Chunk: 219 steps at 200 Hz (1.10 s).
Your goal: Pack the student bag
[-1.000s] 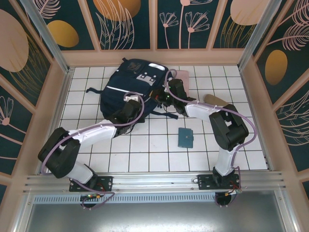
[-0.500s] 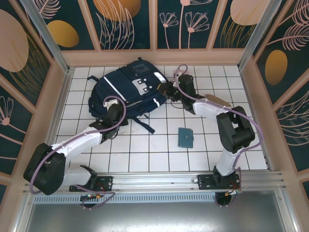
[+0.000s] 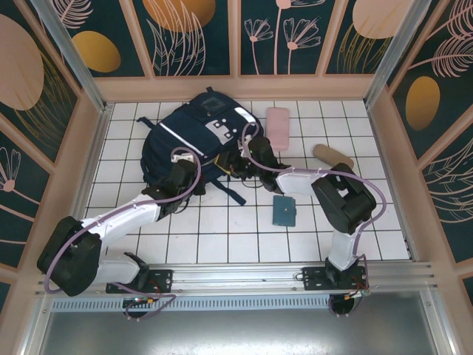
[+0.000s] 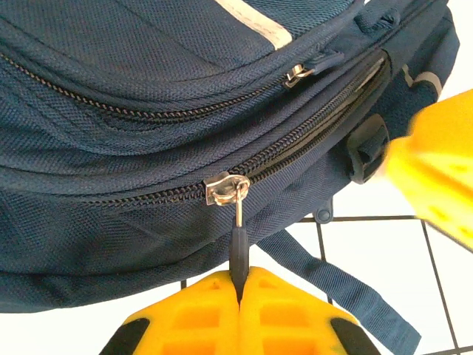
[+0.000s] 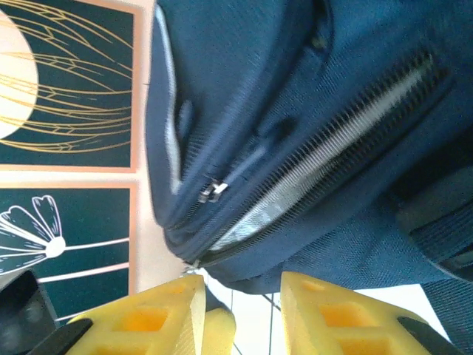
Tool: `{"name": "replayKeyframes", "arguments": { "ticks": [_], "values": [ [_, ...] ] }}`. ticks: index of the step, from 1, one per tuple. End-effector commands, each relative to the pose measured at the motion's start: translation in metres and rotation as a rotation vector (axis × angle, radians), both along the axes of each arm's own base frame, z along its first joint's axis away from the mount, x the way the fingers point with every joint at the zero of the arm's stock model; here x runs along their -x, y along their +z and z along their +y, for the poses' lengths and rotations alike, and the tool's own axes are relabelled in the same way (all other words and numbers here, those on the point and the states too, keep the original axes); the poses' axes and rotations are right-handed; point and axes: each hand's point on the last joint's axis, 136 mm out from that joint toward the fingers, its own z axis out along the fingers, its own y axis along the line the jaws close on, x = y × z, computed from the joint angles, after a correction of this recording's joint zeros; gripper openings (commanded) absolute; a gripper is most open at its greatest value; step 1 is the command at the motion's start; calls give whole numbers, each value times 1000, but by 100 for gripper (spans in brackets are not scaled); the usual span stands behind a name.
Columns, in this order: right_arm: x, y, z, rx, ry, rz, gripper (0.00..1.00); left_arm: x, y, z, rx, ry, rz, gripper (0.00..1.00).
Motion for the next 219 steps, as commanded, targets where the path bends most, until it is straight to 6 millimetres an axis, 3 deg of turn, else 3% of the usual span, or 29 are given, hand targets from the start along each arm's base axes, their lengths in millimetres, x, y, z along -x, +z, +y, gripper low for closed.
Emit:
{"name": "replayKeyframes", "arguments": {
  "ticks": [1,36,79,117,163,169,182,219],
  "values": [
    [-3,0,10,-37,-10,28,34,-4,21,-23,50,-73,-55,0],
    [-10,-8,8,-22,-54,49,36,-2,21,-27,54,-86,-55,0],
    [-19,2,12,-87,-68,36,39,1,19,-33,56,-102,-50,0],
    [-25,-15,16,-73,-76,90,33,2,20,-34,59,-107,-51,0],
    [-32,-23,8,-64,-136,112,34,3,21,-40,67,-126,-51,0],
    [-34,-22,7,-69,-148,107,28,3,21,-40,66,-127,-50,0],
    [-37,-21,5,-73,-157,97,0,3,20,-39,63,-122,-51,0],
    [-40,-19,-11,-40,-194,64,0,-1,18,-26,11,-59,-46,0]
  ]
}}
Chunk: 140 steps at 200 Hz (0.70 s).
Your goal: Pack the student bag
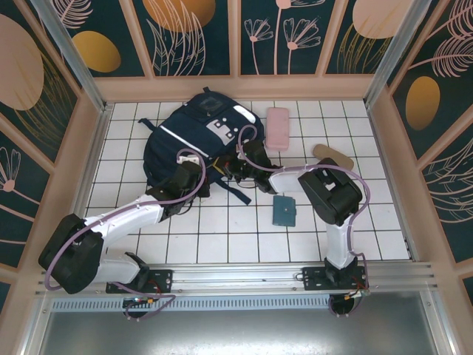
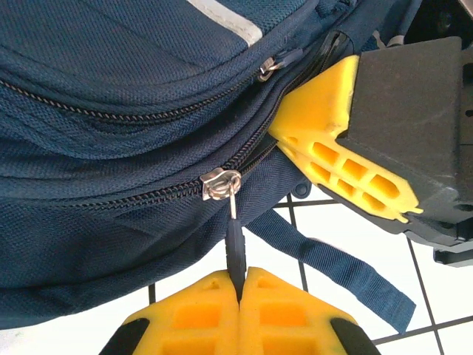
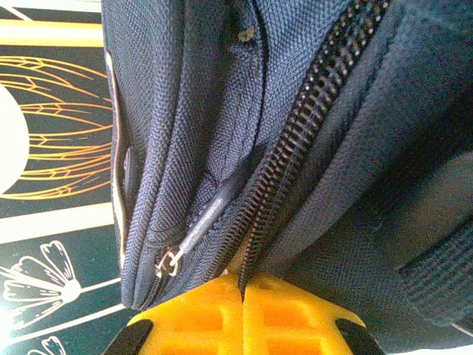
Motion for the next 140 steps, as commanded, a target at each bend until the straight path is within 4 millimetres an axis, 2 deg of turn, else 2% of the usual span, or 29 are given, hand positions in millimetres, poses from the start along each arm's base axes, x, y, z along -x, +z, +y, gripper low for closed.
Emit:
{"name": "replayKeyframes", "arguments": {
  "ticks": [1,61,72,75,86,129,140],
  "values": [
    [-21,5,-21,23,-102,-61,0,-7,18,-8,1,-4,-49,0],
    [-36,18,-90,130,-230,-146,0,-8,10,47,-170,210,-30,0],
    [-32,20,-93,141,-223,-157,0,-8,9,61,-198,262,-24,0],
    [-40,21,-106,146,-253,-158,0,-7,9,65,-205,278,-23,0],
    [-43,22,-119,159,-273,-165,0,-7,7,80,-225,329,-11,0],
    [-54,26,-144,203,-289,-185,0,0,11,121,-290,482,3,0],
    [-58,26,-148,205,-291,-187,0,0,13,122,-279,483,2,0]
  ]
}}
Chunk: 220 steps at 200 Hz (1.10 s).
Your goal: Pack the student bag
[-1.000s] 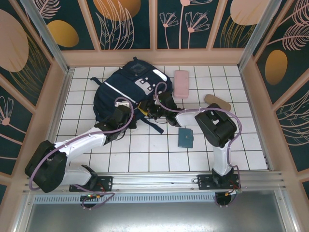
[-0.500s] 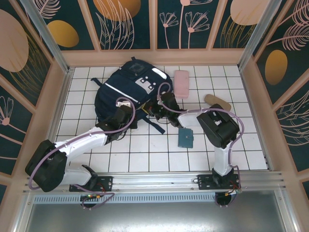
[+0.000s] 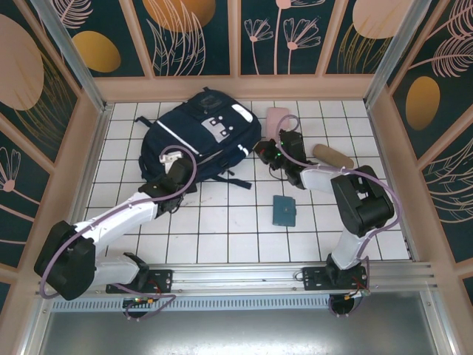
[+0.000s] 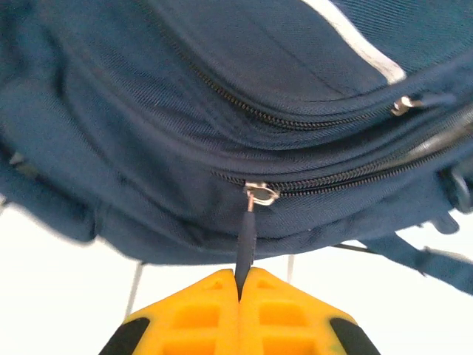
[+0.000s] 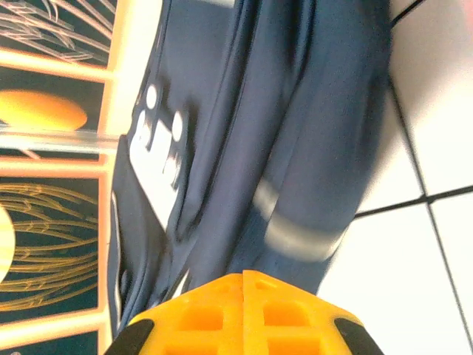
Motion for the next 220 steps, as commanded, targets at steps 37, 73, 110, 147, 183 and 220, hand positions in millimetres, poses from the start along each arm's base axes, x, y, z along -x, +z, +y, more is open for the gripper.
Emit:
{"name": "replayKeyframes", "arguments": {
  "ticks": [37,73,110,147,183,220],
  "values": [
    [10,27,31,-2,169,-79,16,2,17,-18,129,-119,-52,0],
    [42,36,79,-62,251,-74,35,2,22,-59,150,-265,-50,0],
    [64,14,104,-120,282,20,35,8,40,-104,184,-400,-84,0],
    [67,-5,117,-137,284,82,35,13,41,-107,197,-416,-87,0],
    [63,-17,116,-119,247,115,34,15,42,-108,210,-420,-89,0],
    [58,-11,120,-158,237,97,36,16,38,-109,213,-429,-82,0]
  ]
}}
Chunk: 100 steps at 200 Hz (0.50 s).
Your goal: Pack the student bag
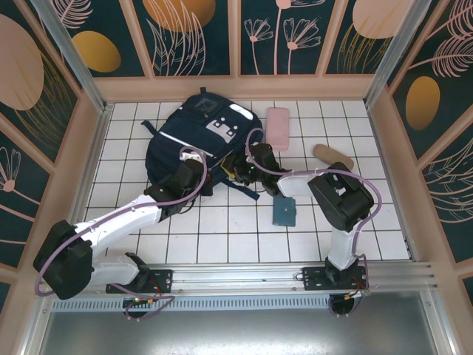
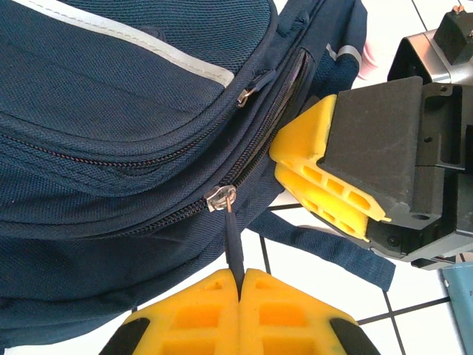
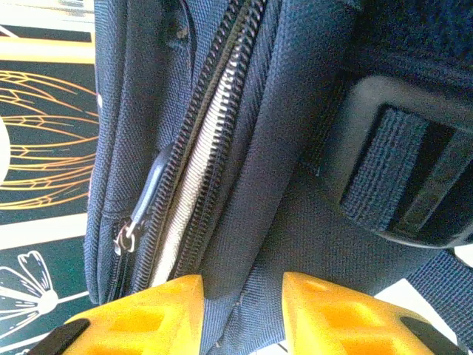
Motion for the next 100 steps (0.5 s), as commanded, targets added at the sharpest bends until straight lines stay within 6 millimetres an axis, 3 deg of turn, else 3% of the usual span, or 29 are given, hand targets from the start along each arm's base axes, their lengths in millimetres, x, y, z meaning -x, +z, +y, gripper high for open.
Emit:
{"name": "replayKeyframes", "arguments": {
  "ticks": [1,69,100],
  "values": [
    [-10,12,9,-54,-21,-32,36,0,15,-14,54,-53,-40,0],
    [-20,18,20,-137,-19,-25,38,3,11,-13,57,-58,-35,0],
    [-25,23,22,-183,-22,-28,45,4,10,-13,58,-61,-33,0]
  ]
}}
